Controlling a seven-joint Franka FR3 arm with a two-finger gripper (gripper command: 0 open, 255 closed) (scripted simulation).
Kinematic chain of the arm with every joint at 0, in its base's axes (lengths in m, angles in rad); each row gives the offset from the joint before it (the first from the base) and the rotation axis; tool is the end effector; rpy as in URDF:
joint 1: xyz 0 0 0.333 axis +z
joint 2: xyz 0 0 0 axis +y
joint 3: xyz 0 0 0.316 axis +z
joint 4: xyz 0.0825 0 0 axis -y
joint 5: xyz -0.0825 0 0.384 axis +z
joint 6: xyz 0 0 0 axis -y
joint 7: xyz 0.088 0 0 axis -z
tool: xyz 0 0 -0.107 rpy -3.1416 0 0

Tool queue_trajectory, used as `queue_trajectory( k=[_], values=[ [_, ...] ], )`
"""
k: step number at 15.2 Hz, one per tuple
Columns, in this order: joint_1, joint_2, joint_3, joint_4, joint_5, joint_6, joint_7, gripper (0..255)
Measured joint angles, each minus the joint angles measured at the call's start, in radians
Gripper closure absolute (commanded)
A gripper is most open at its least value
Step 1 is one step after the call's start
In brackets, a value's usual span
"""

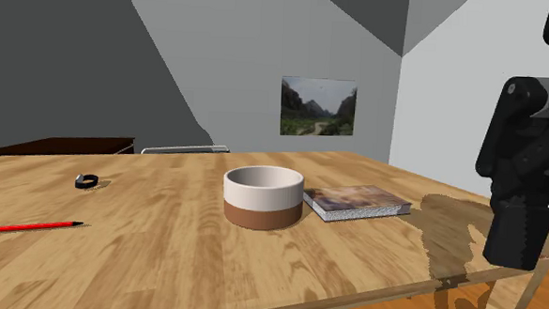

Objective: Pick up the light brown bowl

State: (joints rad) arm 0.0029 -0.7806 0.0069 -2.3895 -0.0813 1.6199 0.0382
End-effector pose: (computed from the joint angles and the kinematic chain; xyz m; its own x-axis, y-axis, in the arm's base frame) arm 0.3123 -0.0047 0.5777 0.9996 -0.0262 0.0141 -0.0273 -0.9960 0.0855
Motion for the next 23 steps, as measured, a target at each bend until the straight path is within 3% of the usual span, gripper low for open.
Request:
queue_trajectory(
  k=[4,13,23],
  values=[
    [-0.015,0.059,-0.041,0.035,-0.022,0.024,-0.042,0],
    [-0.055,0.331,-0.195,0.214,-0.065,0.116,-0.215,0],
    [-0.091,0.691,-0.333,0.537,0.002,0.137,-0.419,0]
  ],
)
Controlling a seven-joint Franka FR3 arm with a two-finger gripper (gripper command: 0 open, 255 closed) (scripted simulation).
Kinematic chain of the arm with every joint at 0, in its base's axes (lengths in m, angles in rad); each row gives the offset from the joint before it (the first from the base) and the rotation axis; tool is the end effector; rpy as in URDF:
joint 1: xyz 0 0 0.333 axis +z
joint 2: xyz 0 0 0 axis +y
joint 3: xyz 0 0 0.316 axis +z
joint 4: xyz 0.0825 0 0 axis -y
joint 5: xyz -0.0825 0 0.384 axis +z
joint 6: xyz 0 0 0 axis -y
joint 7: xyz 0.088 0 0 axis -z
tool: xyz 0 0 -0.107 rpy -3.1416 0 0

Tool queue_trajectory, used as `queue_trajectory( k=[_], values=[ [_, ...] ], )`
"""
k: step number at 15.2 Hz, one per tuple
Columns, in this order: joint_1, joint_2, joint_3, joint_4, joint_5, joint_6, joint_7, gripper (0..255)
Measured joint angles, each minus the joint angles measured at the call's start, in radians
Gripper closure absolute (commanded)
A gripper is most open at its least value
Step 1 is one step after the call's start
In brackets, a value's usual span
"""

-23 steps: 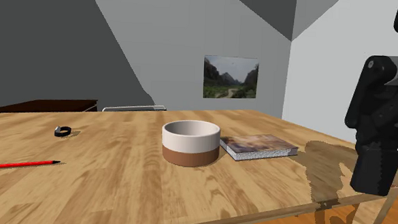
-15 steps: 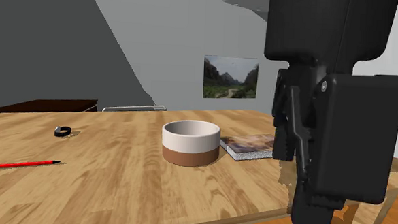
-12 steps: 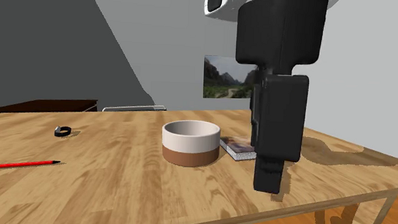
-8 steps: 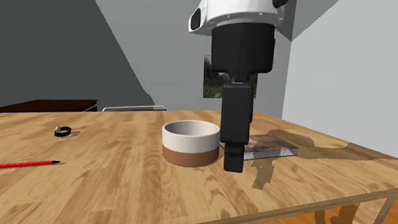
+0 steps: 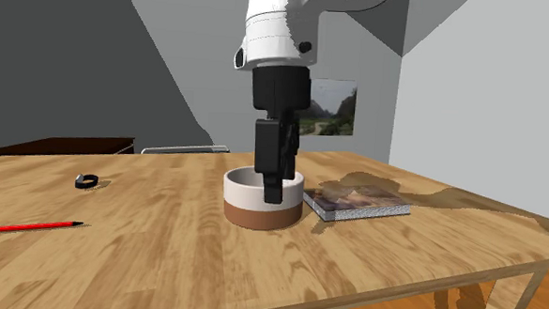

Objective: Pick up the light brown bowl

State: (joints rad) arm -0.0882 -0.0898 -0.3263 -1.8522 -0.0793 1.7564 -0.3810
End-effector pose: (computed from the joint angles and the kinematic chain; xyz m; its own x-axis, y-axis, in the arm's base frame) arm 0.4846 -0.2271 0.5529 0.9994 -0.0177 -0.0283 -0.0165 -0.9990 0.0415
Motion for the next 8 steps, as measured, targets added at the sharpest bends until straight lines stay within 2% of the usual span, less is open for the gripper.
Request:
queue_trajectory(
  k=[4,6,8],
  values=[
    [-0.038,0.169,-0.043,0.176,0.061,-0.022,-0.095,0],
    [-0.065,0.271,-0.056,0.297,0.101,-0.052,-0.138,0],
    [-0.081,0.325,-0.059,0.348,0.122,-0.056,-0.159,0]
  ],
)
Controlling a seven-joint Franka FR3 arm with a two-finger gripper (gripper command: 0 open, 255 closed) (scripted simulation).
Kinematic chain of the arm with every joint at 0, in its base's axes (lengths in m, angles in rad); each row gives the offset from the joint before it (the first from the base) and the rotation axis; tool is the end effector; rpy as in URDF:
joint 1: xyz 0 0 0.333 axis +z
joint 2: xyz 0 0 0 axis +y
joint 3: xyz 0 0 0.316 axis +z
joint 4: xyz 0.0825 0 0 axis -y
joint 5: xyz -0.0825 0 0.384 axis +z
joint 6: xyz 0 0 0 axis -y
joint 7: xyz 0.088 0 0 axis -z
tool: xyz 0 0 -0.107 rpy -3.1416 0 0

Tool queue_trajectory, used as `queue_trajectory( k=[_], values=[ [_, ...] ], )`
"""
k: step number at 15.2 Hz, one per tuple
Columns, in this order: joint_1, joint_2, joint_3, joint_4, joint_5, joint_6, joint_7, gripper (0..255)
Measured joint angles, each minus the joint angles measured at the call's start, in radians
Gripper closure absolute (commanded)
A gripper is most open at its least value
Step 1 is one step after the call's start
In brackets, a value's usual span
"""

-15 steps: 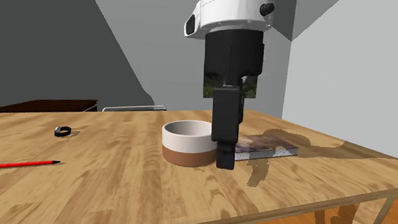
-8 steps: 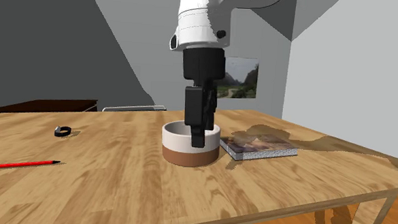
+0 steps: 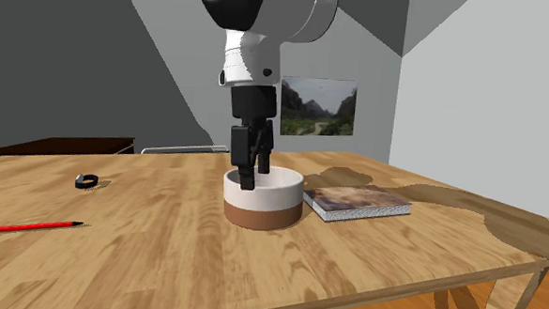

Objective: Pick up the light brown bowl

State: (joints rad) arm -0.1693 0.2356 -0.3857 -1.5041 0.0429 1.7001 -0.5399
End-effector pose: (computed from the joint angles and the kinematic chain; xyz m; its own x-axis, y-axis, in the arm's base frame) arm 0.5473 -0.3062 0.5368 0.9990 -0.0130 -0.0426 -0.0119 -0.9996 0.0275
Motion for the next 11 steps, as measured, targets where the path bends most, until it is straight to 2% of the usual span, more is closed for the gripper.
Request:
queue_trajectory(
  k=[7,8,11],
  values=[
    [-0.004,0.020,0.000,-0.064,0.008,0.082,-0.009,0],
    [-0.004,0.019,0.000,-0.071,0.008,0.087,-0.008,255],
    [-0.003,0.016,0.000,-0.079,0.007,0.093,-0.008,255]
  ],
)
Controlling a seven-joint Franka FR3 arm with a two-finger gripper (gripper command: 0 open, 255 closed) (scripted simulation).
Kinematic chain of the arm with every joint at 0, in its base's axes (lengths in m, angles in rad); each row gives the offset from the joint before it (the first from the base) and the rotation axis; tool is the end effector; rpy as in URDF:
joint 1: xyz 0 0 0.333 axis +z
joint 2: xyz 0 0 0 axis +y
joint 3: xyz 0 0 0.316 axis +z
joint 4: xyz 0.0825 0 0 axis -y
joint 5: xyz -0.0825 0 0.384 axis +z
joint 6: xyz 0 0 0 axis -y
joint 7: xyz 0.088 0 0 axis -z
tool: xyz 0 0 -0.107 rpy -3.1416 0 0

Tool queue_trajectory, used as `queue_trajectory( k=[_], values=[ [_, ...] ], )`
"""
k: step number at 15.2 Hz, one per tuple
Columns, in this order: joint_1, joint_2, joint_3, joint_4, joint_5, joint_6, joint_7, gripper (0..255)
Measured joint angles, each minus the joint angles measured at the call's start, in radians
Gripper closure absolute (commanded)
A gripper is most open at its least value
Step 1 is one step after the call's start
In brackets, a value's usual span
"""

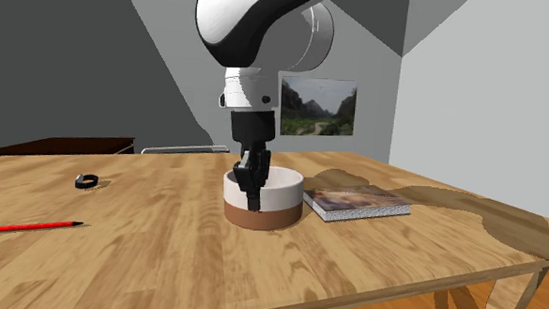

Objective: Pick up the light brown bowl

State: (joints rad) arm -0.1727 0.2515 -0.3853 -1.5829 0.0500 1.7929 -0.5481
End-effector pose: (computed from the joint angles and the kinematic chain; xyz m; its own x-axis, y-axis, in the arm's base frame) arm 0.5496 -0.3116 0.4978 0.9990 -0.0122 -0.0431 -0.0110 -0.9996 0.0266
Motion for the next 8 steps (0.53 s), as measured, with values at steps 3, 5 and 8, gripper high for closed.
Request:
queue_trajectory(
  k=[3,5,8],
  values=[
    [0.000,-0.001,0.000,-0.001,0.000,0.001,0.000,255],
    [0.000,0.000,0.000,0.000,0.000,0.000,0.000,255],
    [-0.001,0.000,0.000,0.006,0.000,-0.006,-0.001,255]
  ],
)
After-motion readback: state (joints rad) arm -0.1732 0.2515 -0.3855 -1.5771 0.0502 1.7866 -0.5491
